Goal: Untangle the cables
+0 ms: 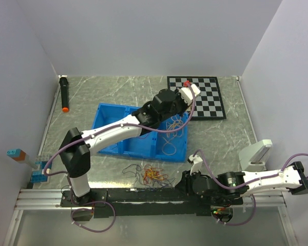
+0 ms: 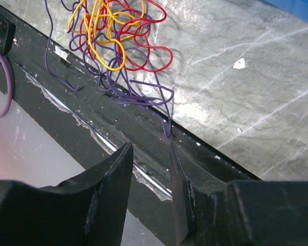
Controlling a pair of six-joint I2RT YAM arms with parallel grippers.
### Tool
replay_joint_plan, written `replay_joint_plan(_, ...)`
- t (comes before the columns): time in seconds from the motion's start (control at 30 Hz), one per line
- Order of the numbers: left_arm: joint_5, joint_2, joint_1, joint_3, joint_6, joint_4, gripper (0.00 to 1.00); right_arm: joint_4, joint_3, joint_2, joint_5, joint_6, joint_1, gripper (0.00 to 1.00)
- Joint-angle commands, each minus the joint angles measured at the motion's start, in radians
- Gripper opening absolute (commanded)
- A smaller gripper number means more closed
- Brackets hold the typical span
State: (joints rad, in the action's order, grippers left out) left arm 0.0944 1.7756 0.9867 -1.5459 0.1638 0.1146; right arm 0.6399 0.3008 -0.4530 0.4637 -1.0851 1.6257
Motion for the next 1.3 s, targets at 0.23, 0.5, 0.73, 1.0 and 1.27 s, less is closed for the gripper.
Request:
replay_joint_plan(0.23, 0.076, -0.071, 0.021, 0.190, -0.132, 0.031, 0.01, 0.007, -0.006, 0.034, 0.021, -0.013, 0.008, 0.42)
replay_joint_plan(0.5, 0.129, -0.021, -0.002, 0.192, -0.138, 0.062, 0.01, 0.018, -0.003, 0.034, 0.026, -0.024, 0.008, 0.42)
replay_joint_plan(0.73, 0.140, 0.004, -0.006, 0.210, -0.103, 0.063, 0.09, 0.026, -0.005, 0.040, 0.030, -0.027, 0.008, 0.42)
replay_joint_plan(1.0, 0.068, -0.099, -0.006, 0.265, 0.002, 0.019, 0.62, 0.012, -0.003, 0.031, 0.024, -0.016, 0.008, 0.41)
replay_joint_plan(1.27, -0.120, -0.349, -0.006, 0.363, 0.154, -0.203, 0.83, 0.003, 0.003, 0.005, 0.023, -0.015, 0.010, 0.42)
